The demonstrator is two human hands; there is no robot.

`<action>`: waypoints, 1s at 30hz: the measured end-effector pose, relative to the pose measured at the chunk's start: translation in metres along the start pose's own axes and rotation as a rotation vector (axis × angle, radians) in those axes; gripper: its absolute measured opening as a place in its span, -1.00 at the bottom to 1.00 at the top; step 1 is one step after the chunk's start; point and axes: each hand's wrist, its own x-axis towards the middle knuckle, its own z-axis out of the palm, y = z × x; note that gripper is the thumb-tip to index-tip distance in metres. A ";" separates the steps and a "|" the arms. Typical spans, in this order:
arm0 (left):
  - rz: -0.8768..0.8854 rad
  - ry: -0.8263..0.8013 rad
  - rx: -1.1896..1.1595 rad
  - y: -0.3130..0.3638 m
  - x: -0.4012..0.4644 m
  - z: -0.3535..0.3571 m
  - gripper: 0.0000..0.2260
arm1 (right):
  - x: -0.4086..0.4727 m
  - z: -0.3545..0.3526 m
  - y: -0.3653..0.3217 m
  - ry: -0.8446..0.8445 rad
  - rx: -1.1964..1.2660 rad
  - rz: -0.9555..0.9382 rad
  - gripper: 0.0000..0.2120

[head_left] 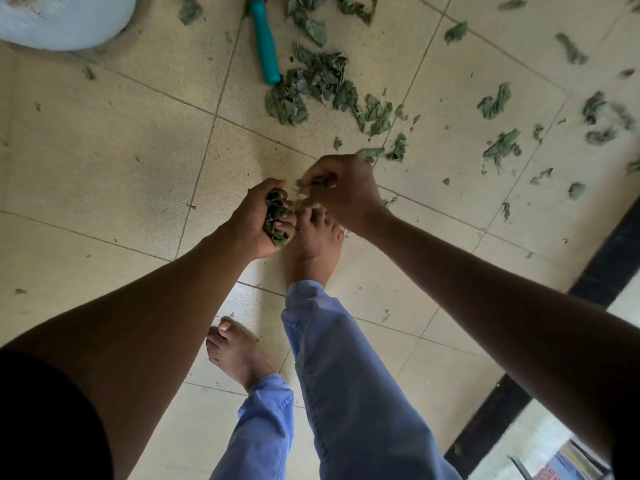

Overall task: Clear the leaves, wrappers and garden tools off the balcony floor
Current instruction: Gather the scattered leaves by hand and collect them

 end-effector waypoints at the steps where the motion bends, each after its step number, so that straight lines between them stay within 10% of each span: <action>1: 0.011 -0.014 0.003 0.000 0.000 0.000 -0.59 | -0.008 0.002 -0.010 -0.021 0.134 0.035 -0.82; 4: 0.066 -0.011 0.006 0.000 -0.001 0.001 -0.72 | -0.022 0.018 -0.028 -0.039 0.347 0.108 -0.78; 12: 0.083 -0.020 -0.034 0.004 0.001 -0.006 -0.55 | -0.017 0.061 -0.031 0.249 -0.178 -0.104 -0.83; 24: 0.145 0.116 -0.064 0.001 0.001 -0.005 -0.80 | -0.022 0.051 -0.033 -0.014 -0.252 -0.370 -0.87; 30: 0.078 0.104 -0.151 0.011 0.010 -0.013 -0.67 | 0.018 0.036 0.013 0.130 -0.492 -0.109 -0.79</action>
